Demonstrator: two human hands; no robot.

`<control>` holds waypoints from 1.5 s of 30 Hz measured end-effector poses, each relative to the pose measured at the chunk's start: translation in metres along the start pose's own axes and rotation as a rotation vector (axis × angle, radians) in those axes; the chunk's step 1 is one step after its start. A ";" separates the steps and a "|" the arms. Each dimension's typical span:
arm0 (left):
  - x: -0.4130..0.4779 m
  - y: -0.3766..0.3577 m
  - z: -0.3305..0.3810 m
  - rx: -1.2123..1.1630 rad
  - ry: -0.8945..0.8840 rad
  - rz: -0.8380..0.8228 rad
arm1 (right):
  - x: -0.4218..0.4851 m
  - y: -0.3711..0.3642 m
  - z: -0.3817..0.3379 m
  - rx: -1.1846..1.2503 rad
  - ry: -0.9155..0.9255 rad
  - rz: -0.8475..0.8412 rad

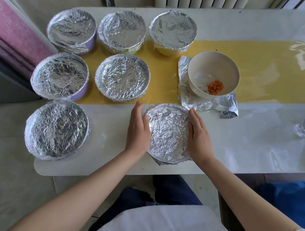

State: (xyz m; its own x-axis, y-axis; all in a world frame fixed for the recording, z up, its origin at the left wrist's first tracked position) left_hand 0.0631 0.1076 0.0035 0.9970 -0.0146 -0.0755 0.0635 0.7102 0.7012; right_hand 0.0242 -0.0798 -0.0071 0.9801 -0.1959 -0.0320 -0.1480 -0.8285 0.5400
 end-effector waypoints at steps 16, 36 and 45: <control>0.026 -0.025 -0.020 0.033 0.012 -0.083 | 0.006 -0.007 0.012 0.112 -0.100 -0.091; 0.022 -0.013 -0.008 0.172 -0.014 0.044 | 0.044 -0.026 -0.037 -0.167 0.275 -0.396; 0.020 -0.025 0.005 0.066 0.028 0.054 | 0.065 -0.034 -0.041 -0.285 0.296 -0.570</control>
State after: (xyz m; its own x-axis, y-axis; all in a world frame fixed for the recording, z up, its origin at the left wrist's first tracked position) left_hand 0.0818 0.0864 -0.0119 0.9976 0.0424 -0.0553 0.0134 0.6613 0.7500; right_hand 0.0982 -0.0427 0.0067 0.8955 0.4124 -0.1672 0.4001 -0.5817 0.7082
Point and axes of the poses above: each hand's wrist, its own x-axis towards the middle knuckle, its own y-axis out of the back of the hand, z = x × y, the point moved 10 cm from there along x, towards the middle knuckle, and after that the axes turned 14 degrees about x, right-handed, at the moved point
